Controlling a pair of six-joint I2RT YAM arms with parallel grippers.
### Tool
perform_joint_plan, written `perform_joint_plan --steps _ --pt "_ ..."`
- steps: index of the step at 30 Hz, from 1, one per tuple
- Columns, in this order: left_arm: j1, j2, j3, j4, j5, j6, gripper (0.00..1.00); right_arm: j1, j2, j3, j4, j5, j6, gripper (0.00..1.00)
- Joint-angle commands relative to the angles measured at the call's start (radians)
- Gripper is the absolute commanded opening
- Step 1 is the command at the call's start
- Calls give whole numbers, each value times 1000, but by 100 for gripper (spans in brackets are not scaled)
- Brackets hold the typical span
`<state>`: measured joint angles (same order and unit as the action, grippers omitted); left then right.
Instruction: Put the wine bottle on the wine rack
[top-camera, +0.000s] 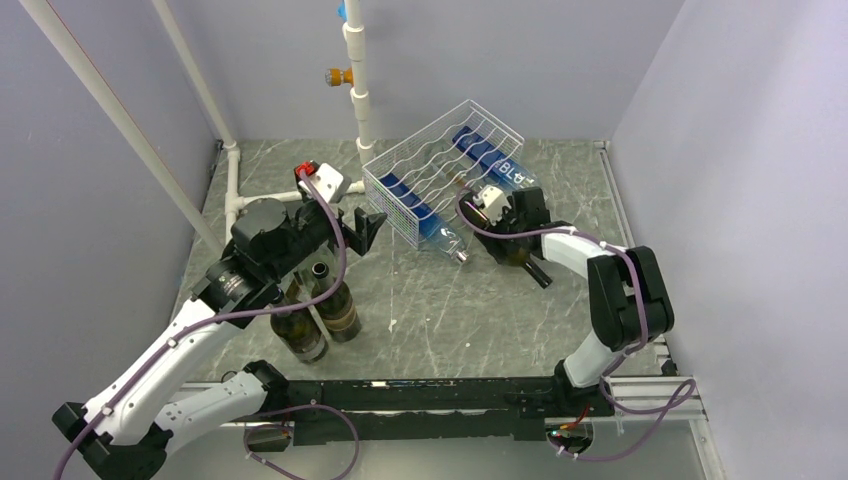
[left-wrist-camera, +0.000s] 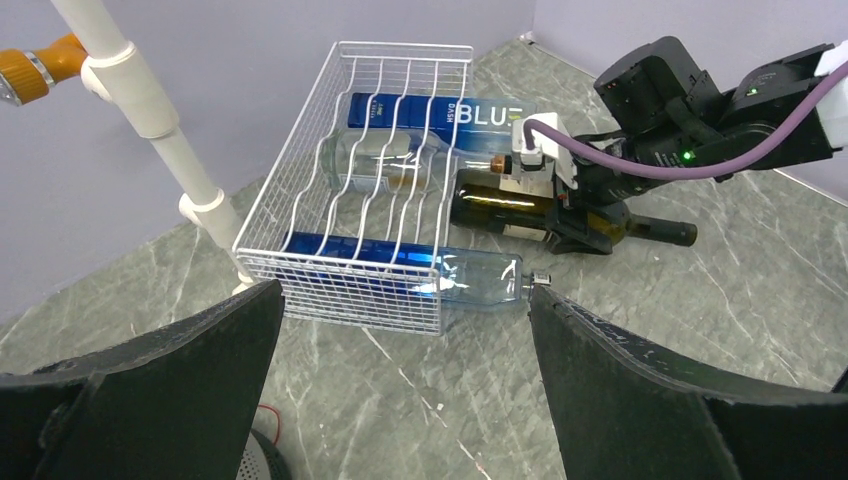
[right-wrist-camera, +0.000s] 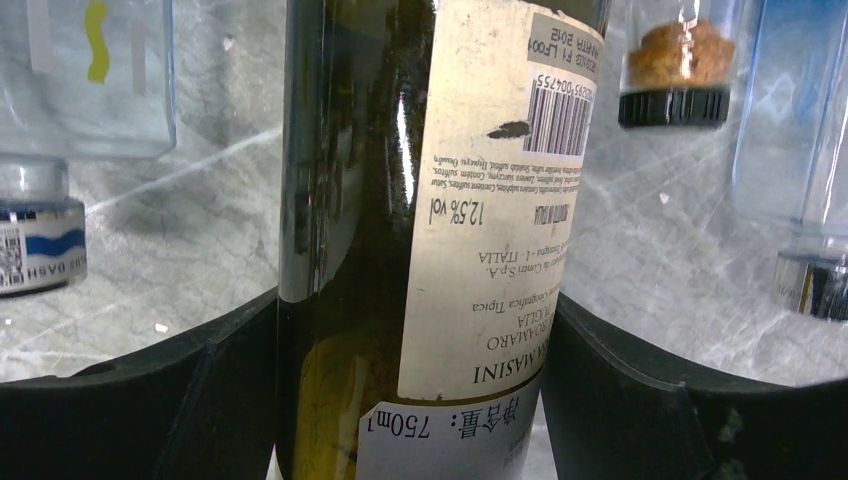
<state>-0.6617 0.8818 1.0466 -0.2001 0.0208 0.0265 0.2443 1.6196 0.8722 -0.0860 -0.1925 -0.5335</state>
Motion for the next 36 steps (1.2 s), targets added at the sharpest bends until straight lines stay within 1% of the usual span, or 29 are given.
perform_joint_plan --steps 1,12,29,30,34,36 --pt "3 7 15 34 -9 12 99 20 19 107 90 -19 -16 0" --pt "11 -6 22 33 11 9 99 39 99 198 67 4 -1 0" --pt "22 14 18 37 9 8 99 53 254 358 22 12 -54 0" --pt "22 16 19 36 12 7 99 54 261 365 16 13 -57 1" --pt "25 14 23 37 29 0 99 59 276 367 17 23 -55 28" --pt "28 16 24 37 32 -2 99 63 269 352 17 24 -55 37"
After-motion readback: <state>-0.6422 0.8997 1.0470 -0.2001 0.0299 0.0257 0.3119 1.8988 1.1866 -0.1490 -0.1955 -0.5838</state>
